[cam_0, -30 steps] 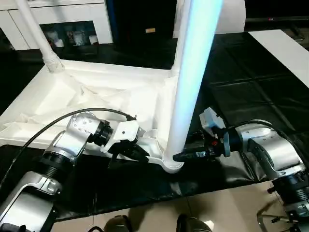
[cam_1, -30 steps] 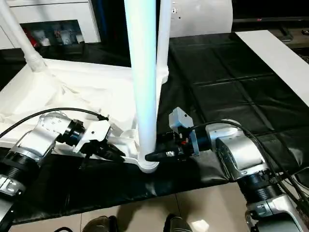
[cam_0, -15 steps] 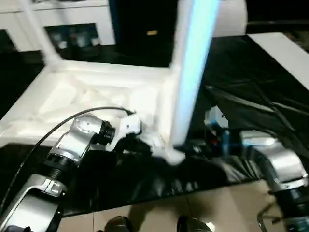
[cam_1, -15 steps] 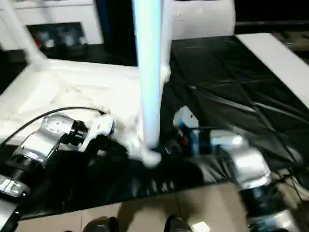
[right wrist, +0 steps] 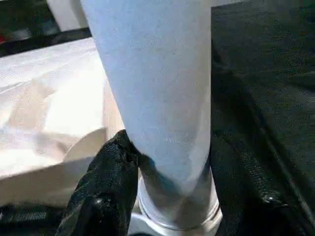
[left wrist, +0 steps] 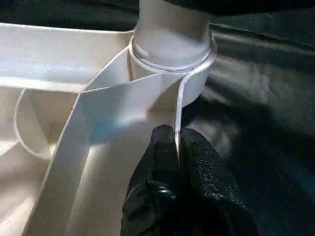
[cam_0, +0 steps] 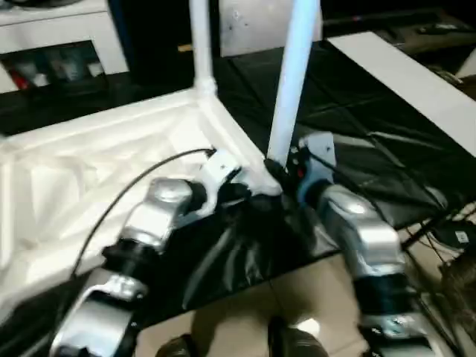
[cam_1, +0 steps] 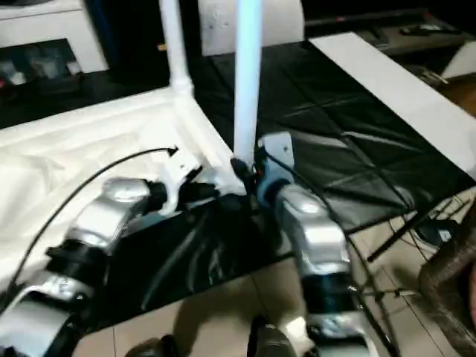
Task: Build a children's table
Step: Rotate leg to tighten
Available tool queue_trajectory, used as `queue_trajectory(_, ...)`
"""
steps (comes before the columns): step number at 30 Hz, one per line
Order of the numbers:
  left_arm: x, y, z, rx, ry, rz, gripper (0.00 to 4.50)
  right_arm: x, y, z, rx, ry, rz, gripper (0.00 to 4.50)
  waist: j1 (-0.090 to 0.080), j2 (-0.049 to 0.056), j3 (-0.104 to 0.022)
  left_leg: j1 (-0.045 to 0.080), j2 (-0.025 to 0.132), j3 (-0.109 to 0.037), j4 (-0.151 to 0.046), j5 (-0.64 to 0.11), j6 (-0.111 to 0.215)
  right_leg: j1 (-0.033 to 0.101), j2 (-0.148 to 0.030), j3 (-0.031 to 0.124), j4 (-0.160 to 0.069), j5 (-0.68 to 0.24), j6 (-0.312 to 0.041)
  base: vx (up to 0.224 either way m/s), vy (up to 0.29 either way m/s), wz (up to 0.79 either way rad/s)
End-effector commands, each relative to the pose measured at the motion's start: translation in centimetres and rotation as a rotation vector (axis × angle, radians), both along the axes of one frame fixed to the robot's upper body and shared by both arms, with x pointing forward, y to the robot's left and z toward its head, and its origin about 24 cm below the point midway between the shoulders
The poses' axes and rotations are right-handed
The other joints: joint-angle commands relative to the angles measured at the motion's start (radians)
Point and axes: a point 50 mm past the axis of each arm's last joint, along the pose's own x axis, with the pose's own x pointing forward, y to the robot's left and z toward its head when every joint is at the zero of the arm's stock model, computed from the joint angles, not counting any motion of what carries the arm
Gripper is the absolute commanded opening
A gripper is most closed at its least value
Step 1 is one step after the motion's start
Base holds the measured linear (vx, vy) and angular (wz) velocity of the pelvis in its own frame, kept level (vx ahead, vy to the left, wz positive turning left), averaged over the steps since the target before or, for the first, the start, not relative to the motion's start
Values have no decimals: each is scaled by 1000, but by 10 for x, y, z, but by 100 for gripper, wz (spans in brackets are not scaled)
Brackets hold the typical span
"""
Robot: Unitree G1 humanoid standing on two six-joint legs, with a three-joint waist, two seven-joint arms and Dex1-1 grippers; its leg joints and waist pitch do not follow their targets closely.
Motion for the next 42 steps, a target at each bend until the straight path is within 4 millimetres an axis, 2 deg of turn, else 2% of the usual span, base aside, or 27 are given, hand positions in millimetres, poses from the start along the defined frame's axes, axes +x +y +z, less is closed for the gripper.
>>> queue_trajectory(1, 0, -15, 6, -10, -34, -1, 0, -9, 42, -6, 53, 46, 141, 245, 6, -24, -37, 47, -63, -23, 73, -274, 39, -13, -102, -14, -238, -1076, 62, 175, -13, -29)
queue_trajectory(2, 0, -14, 6, -6, -35, -4, 0, -9, 42, -5, 53, 40, 134, 265, 13, 6, -42, -4, -32, -44, 30, -240, 48, 63, -128, -16, -208, -1008, 60, 175, -13, -29)
queue_trajectory(3, 0, -14, 6, -3, -35, -3, 0, -9, 42, -5, 52, 37, 127, 265, -6, 26, -44, -57, 15, -73, -39, -369, 30, 112, -71, -93, -169, -808, 99, 122, 74, -53)
queue_trajectory(4, -1, -12, 6, 10, -35, -7, 0, -9, 40, -4, 47, 23, 120, 267, 6, 66, -50, -66, 93, -119, -110, -634, 16, 142, -51, -42, 8, -359, 10, 0, 0, 0)
queue_trajectory(5, -1, -7, 4, 29, -36, -14, 0, -8, 36, -3, 30, -5, 110, 281, 12, 82, -44, -50, 103, -120, -141, -742, 8, 117, -40, -26, 29, -164, -53, 0, 0, 0)
queue_trajectory(6, -1, -7, 4, 29, -36, -14, 0, -8, 36, -3, 30, -5, 110, 281, 5, 38, -32, -8, 79, -98, -144, -820, 9, 72, -26, -4, -5, -155, -79, 0, 0, 0)
queue_trajectory(7, -1, -4, 3, 36, -34, -30, 0, -8, 30, -2, 17, -28, 118, 298, 15, 8, -24, 70, -15, -51, -50, -663, -10, -7, -27, -29, -164, -660, -5, 80, -49, 24)
queue_trajectory(8, -1, -4, 3, 36, -34, -30, 0, -8, 30, -2, 17, -28, 118, 308, 8, 3, -12, 113, -45, -43, 12, -557, -7, -48, -38, -67, -224, -851, 28, 80, -49, 24)
queue_trajectory(9, -2, -2, 3, 41, -33, -46, 0, -7, 24, -1, 6, -47, 116, 308, -17, 4, -26, 41, -43, -48, 22, -411, 31, 34, -51, -128, -228, -897, 115, 109, -8, -12)
queue_trajectory(10, -3, 2, 1, 51, -28, -62, 0, -7, 18, 1, -5, -72, 125, 313, -17, 64, -33, -19, 37, -87, -62, -536, 33, 127, -56, -126, -141, -628, 99, 158, 77, -42)
queue_trajectory(11, -3, 5, 0, 63, -23, -74, 0, -7, 11, 2, -16, -91, 131, 325, -3, 84, -46, -81, 78, -128, -104, -660, 29, 190, -56, -62, 47, -309, 30, 158, 77, -42)
queue_trajectory(12, -4, 10, -1, 78, -23, -97, 0, -8, 3, 5, -24, -117, 149, 325, 1, 84, -38, -16, 85, -130, -135, -735, 22, 102, -43, -14, 17, -3, -44, 118, 44, -14)
queue_trajectory(13, -5, 16, -2, 96, -14, -122, 0, -11, -7, 9, -28, -144, 196, 353, 13, 24, -33, 29, 9, -94, -82, -637, -11, 58, -49, -13, -109, -417, -22, 109, -36, 31)
queue_trajectory(14, -5, 18, -2, 101, -11, -130, 0, -12, -10, 10, -31, -151, 212, 353, 26, 13, -30, 59, -29, -62, -43, -494, -2, 17, -52, -9, -160, -655, 1, 109, -36, 31)
queue_trajectory(15, -6, 20, -2, 110, -15, -153, 0, -13, -14, 11, -38, -162, 231, 356, 22, -2, -27, 58, -51, -49, -3, -313, 36, 14, -66, -16, -188, -905, 28, 126, -36, 24)
queue_trajectory(16, -6, 21, -2, 112, -14, -158, 0, -13, -16, 12, -40, -165, 238, 361, 27, 3, -39, 23, -41, -56, -22, -252, 52, 54, -75, -7, -170, -889, 31, 127, -22, -12)
queue_trajectory(17, -7, 25, -3, 124, -9, -187, 0, -16, -23, 14, -58, -180, 288, 384, 37, 13, -64, -32, -8, -76, -61, -118, 66, 98, -68, 11, -113, -650, -11, 127, -22, -12)
queue_trajectory(18, -8, 28, -3, 131, -11, -217, 0, -18, -28, 15, -71, -191, 322, 384, 43, 23, -80, -16, 11, -72, -56, -9, 85, 77, -54, 19, -85, -346, -98, 131, -30, -3)
queue_trajectory(19, -9, 34, -3, 153, -10, -261, 0, -23, -36, 17, -83, -193, 392, 398, 40, 23, -80, -18, 17, -63, -55, -11, 117, 68, -38, 20, -69, -179, -184, 58, -45, 18)
queue_trajectory(20, -9, 35, -3, 155, -10, -266, 0, -23, -37, 17, -84, -193, 396, 403, 38, 21, -84, -14, 20, -58, -52, -28, 126, 63, -34, 23, -67, -158, -215, 58, -45, 18)
queue_trajectory(21, -10, 38, -2, 166, -15, -311, 0, -25, -41, 19, -95, -197, 432, 403, 37, 17, -84, -22, 17, -54, -51, -57, 139, 69, -36, 30, -63, -147, -265, 54, -38, 10)
queue_trajectory(23, -12, 42, -1, 185, -24, -386, 0, -29, -49, 20, -118, -195, 502, 426, 42, 13, -94, -34, 12, -52, -44, 7, 171, 81, -33, 31, -48, -52, -296, 60, -28, 1)
queue_trajectory(26, -15, 48, 0, 215, -5, -473, 0, -32, -57, 21, -139, -174, 579, 445, 45, 10, -104, -39, 11, -51, -33, 72, 204, 83, -33, 31, -33, 26, -317, 0, 0, 0)
queue_trajectory(29, -24, 56, 2, 250, 20, -672, 0, -37, -64, 24, -187, -148, 738, 448, 46, 8, -102, -41, 13, -49, -32, 43, 214, 80, -33, 28, -37, -22, -319, 0, 0, 0)
queue_trajectory(34, -32, 58, 4, 247, 65, -813, 0, -45, -62, 27, -179, -117, 932, 448, 65, 9, -94, -30, 24, -43, -40, -94, 137, 72, -35, 27, -60, -246, -270, 0, 0, 0)
queue_trajectory(38, -35, 56, 4, 270, 79, -880, 0, -52, -55, 22, -168, -70, 1074, 412, 77, 10, -96, -24, 37, -27, -41, -123, 108, 63, -34, 30, -54, -240, -275, 0, 0, 0)
queue_trajectory(42, -36, 54, 4, 264, 81, -913, 0, -56, -49, 20, -151, -32, 1158, 382, 86, 10, -104, -28, 39, -24, -40, -108, 93, 65, -35, 32, -46, -201, -270, 0, 0, 0)
